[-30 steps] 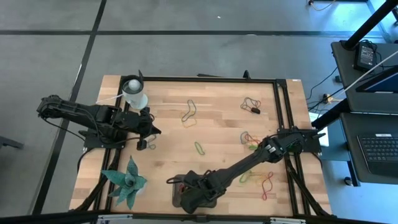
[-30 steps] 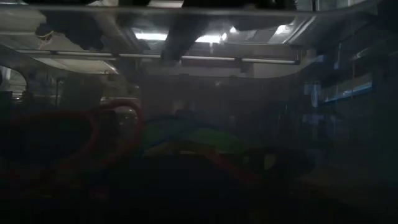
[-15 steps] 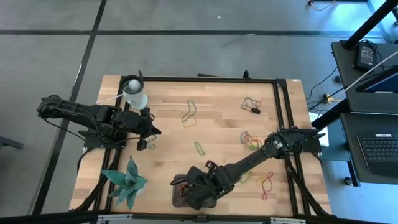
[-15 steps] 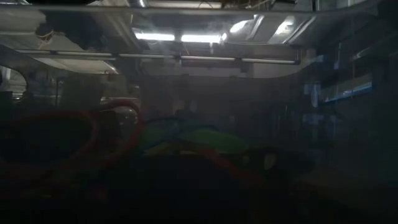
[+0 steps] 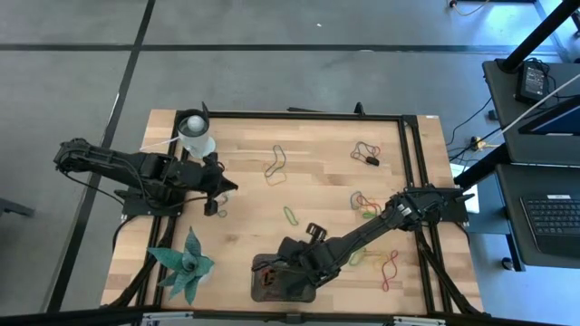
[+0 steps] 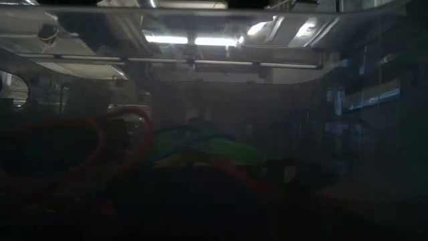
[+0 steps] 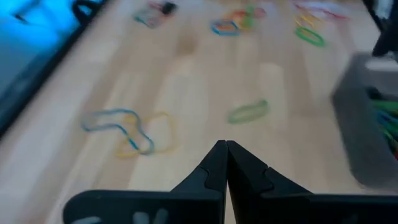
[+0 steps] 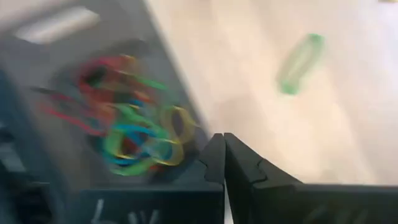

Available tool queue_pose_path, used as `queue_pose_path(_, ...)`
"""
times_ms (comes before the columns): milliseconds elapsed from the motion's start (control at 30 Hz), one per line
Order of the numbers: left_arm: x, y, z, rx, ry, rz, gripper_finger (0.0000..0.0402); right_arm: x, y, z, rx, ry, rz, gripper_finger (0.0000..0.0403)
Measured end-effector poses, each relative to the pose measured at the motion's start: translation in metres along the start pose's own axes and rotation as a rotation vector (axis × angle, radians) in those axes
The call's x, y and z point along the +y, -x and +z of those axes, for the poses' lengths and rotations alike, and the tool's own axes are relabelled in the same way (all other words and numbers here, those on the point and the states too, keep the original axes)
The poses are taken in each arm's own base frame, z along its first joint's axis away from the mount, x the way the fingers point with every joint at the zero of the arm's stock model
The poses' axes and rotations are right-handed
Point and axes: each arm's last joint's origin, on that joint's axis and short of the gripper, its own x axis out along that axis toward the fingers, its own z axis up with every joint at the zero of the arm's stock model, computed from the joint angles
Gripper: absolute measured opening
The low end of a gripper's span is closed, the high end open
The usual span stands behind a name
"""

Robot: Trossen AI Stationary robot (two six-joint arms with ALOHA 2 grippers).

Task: Pick and place rubber bands into bin
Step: Put the yellow rubber band into the black bin

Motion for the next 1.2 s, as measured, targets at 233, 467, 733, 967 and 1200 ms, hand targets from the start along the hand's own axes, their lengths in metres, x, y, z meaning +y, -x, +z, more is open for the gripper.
queue_pose_path(233,0.001,-0.007,0.008,-0.072,0.001,0.135,0.0004,-0.042,0.032,-0.011,-0.003,0.067,-0.161,0.0001)
queue_pose_path(467,-0.002,-0.017,0.011,-0.083,-0.048,0.16,0.0004,-0.114,0.031,-0.056,-0.018,-0.004,-0.119,0.0)
queue_pose_path(733,-0.005,-0.026,0.015,-0.104,-0.043,0.17,0.0004,-0.202,0.006,-0.112,-0.083,-0.141,0.106,0.0)
queue_pose_path(967,-0.006,-0.031,0.015,-0.09,-0.024,0.173,0.0004,-0.268,-0.015,-0.153,-0.07,-0.26,0.068,0.002)
queue_pose_path(1200,-0.006,-0.032,0.014,-0.087,0.045,0.17,0.0004,-0.297,-0.031,-0.169,-0.045,-0.364,0.024,0.006)
